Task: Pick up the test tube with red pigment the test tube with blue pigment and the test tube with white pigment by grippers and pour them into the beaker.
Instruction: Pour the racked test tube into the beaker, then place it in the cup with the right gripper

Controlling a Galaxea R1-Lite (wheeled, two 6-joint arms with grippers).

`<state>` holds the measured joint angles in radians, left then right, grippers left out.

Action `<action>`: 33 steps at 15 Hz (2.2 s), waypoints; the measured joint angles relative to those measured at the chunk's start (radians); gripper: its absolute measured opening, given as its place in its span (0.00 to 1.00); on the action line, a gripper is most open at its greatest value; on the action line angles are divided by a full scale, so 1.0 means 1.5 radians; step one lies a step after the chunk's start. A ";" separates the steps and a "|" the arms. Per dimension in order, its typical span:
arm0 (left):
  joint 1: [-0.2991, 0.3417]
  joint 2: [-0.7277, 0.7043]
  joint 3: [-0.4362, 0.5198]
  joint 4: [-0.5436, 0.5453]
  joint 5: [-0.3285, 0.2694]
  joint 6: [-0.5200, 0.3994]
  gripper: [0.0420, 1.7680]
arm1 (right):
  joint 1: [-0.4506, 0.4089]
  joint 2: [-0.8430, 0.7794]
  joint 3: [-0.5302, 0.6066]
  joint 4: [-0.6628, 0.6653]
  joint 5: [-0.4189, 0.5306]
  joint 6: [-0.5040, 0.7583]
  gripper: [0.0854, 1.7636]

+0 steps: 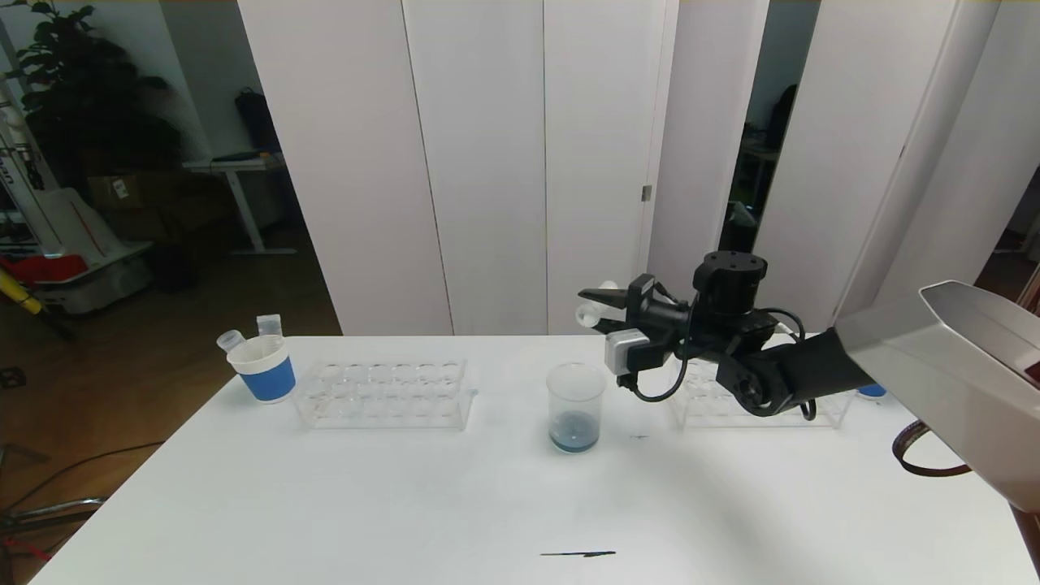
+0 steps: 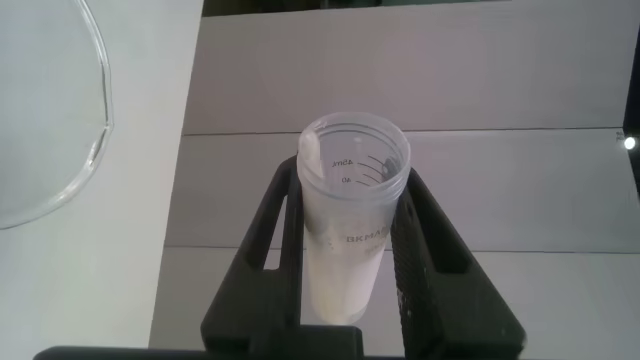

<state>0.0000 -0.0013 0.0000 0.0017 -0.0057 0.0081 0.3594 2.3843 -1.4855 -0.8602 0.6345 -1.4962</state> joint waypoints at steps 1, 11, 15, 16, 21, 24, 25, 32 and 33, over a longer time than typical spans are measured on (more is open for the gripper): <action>0.000 0.000 0.000 0.000 0.000 0.000 0.99 | 0.000 0.001 -0.001 0.000 0.000 -0.006 0.30; 0.000 0.000 0.000 0.000 0.000 0.000 0.99 | 0.007 0.007 -0.012 0.001 0.001 -0.034 0.30; 0.000 0.000 0.000 0.000 0.000 0.000 0.99 | 0.006 0.007 -0.013 0.000 0.008 -0.056 0.30; 0.000 0.000 0.000 0.000 0.000 0.000 0.99 | 0.006 0.006 -0.014 0.000 0.014 -0.060 0.30; 0.000 0.000 0.000 0.000 0.000 0.000 0.99 | 0.007 0.007 -0.025 -0.001 0.017 -0.085 0.30; 0.000 0.000 0.000 0.000 0.000 0.000 0.99 | 0.010 0.010 -0.033 -0.001 0.026 -0.116 0.30; 0.000 0.000 0.000 0.000 0.000 0.000 0.99 | 0.010 0.011 -0.039 -0.001 0.035 -0.131 0.30; 0.000 0.000 0.000 0.000 0.000 0.000 0.99 | 0.005 0.025 -0.071 -0.001 0.079 -0.158 0.30; 0.000 0.000 0.000 0.000 0.000 0.000 0.99 | 0.006 0.027 -0.074 -0.002 0.079 -0.160 0.30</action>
<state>0.0000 -0.0013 0.0000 0.0017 -0.0062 0.0081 0.3685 2.4247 -1.5966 -0.8626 0.7534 -1.7366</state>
